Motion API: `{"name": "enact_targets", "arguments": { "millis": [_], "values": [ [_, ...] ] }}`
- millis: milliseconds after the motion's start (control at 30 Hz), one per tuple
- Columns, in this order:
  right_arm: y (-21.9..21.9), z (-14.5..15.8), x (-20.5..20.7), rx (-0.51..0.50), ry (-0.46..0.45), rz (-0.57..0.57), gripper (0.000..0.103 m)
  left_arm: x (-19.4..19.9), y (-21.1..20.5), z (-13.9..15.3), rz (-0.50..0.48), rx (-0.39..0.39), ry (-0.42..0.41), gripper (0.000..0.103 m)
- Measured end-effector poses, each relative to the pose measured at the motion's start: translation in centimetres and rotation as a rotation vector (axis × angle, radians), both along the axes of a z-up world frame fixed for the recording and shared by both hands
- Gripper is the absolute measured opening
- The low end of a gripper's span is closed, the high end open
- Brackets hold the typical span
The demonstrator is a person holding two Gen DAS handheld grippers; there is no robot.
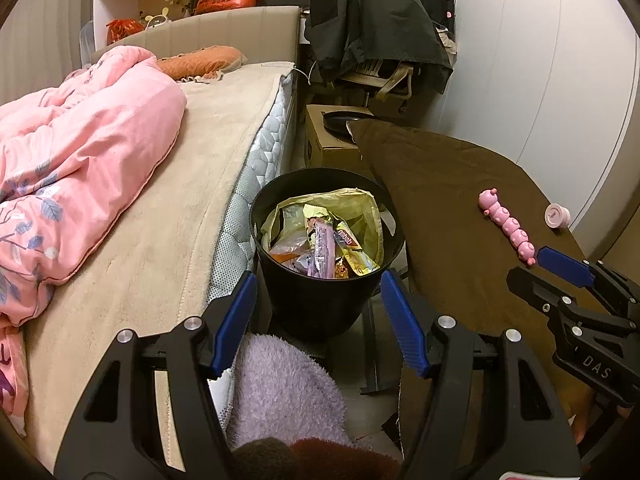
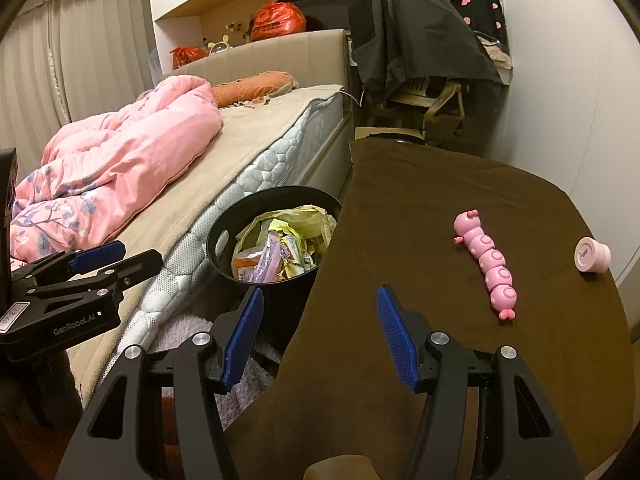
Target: Collect trash
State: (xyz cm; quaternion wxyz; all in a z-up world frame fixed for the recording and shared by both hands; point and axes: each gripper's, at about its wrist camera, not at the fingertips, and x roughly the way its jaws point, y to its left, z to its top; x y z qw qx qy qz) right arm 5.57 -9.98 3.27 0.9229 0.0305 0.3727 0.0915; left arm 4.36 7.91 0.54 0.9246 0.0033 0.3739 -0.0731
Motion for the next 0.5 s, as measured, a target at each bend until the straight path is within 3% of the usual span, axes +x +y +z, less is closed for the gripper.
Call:
{"name": "enact_targets", "arguments": {
  "millis": [500],
  "values": [
    [0.03, 0.55, -0.23, 0.001, -0.009, -0.008, 0.055, -0.18, 0.09, 0.31, -0.005, 0.003, -0.012, 0.061]
  ]
}}
